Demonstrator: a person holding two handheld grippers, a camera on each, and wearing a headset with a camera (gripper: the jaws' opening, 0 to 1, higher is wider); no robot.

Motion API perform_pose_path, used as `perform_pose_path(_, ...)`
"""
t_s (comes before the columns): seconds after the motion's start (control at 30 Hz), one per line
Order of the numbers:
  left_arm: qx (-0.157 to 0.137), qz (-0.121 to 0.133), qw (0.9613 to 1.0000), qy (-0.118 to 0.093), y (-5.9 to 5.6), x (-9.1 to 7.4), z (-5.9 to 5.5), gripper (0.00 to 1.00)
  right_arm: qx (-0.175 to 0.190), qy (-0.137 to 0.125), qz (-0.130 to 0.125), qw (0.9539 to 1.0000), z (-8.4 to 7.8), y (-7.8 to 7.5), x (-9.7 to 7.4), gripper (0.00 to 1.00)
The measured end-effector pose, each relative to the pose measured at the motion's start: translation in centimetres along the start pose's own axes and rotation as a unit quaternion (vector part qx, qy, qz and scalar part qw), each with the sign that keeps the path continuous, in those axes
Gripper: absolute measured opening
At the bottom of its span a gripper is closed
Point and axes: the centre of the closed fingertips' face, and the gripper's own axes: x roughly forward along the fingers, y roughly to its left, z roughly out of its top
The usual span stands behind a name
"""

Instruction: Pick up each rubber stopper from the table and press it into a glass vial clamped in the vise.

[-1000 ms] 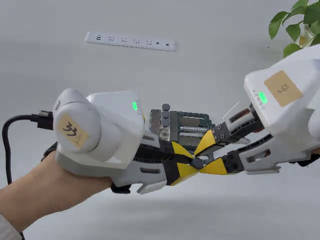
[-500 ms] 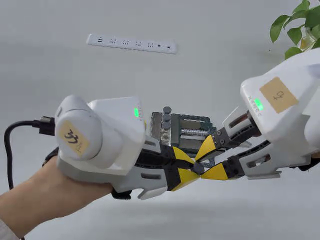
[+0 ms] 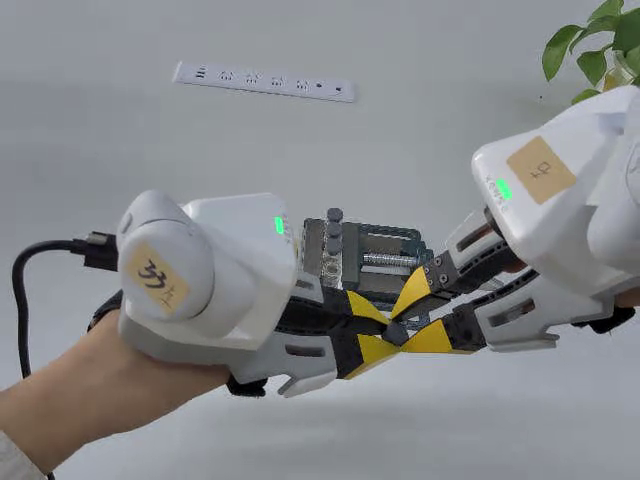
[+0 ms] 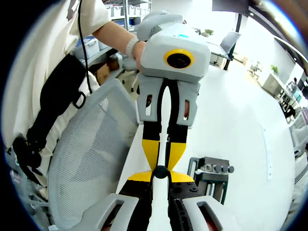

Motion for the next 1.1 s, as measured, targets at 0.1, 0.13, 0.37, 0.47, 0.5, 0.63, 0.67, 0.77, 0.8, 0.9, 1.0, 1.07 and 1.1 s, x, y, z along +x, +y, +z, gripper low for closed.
perform_pose_path(0.1, -0.007, 0.003, 1.0, -0.003, 0.1, 0.0, -0.2, 0.04, -0.002, 0.003, 0.003, 1.0, -0.2, -0.1, 0.2, 0.06)
perform_pose_path(0.13, -0.011, 0.005, 0.9999, -0.004, 0.1, 0.0, -0.3, 0.04, -0.002, 0.003, 0.003, 1.0, -0.2, -0.1, 0.2, 0.06)
perform_pose_path(0.37, -0.023, 0.024, 0.9994, 0.006, 0.6, -0.3, -1.5, 0.16, 0.003, 0.016, 0.001, 0.9999, -1.0, -0.9, 0.6, 0.06)
perform_pose_path(0.47, -0.035, 0.046, 0.9982, 0.015, 1.5, -0.6, -2.5, 0.28, 0.007, 0.02, 0.0, 0.9998, -1.5, -1.3, 0.8, 0.06)
perform_pose_path(0.5, -0.039, 0.053, 0.9977, 0.018, 1.7, -0.7, -2.8, 0.32, 0.007, 0.022, -0.001, 0.9997, -1.6, -1.5, 0.8, 0.06)
perform_pose_path(0.63, -0.054, 0.104, 0.9927, 0.028, 3.3, -1.4, -4.1, 0.61, 0.006, 0.029, -0.001, 0.9996, -2.1, -2.3, 1.1, 0.06)
perform_pose_path(0.67, -0.054, 0.111, 0.9919, 0.028, 3.5, -1.5, -4.3, 0.68, 0.006, 0.03, -0.002, 0.9995, -2.1, -2.4, 1.2, 0.06)
perform_pose_path(0.77, -0.06, 0.13, 0.9891, 0.035, 4.0, -1.9, -5.1, 0.8, 0.004, 0.035, -0.002, 0.9994, -2.3, -3.1, 1.5, 0.06)
perform_pose_path(0.8, -0.066, 0.139, 0.9874, 0.035, 4.2, -2.1, -5.3, 0.83, 0.002, 0.036, -0.002, 0.9993, -2.4, -3.3, 1.6, 0.06)
perform_pose_path(0.9, -0.07, 0.158, 0.9845, 0.031, 4.7, -2.5, -5.6, 0.93, 0.0, 0.038, -0.004, 0.9993, -2.4, -4.0, 1.7, 0.06)
perform_pose_path(1.0, -0.072, 0.172, 0.9822, 0.026, 5.1, -3.0, -5.7, 0.99, -0.002, 0.041, -0.007, 0.9991, -2.5, -4.7, 1.8, 0.06)
perform_pose_path(1.07, -0.078, 0.175, 0.9813, 0.025, 5.3, -3.2, -5.9, 0.99, -0.004, 0.044, -0.008, 0.999, -2.5, -5.2, 1.9, 0.06)
perform_pose_path(1.1, -0.077, 0.177, 0.9809, 0.025, 5.4, -3.3, -6.0, 0.99, -0.005, 0.045, -0.008, 0.9989, -2.5, -5.4, 1.9, 0.06)
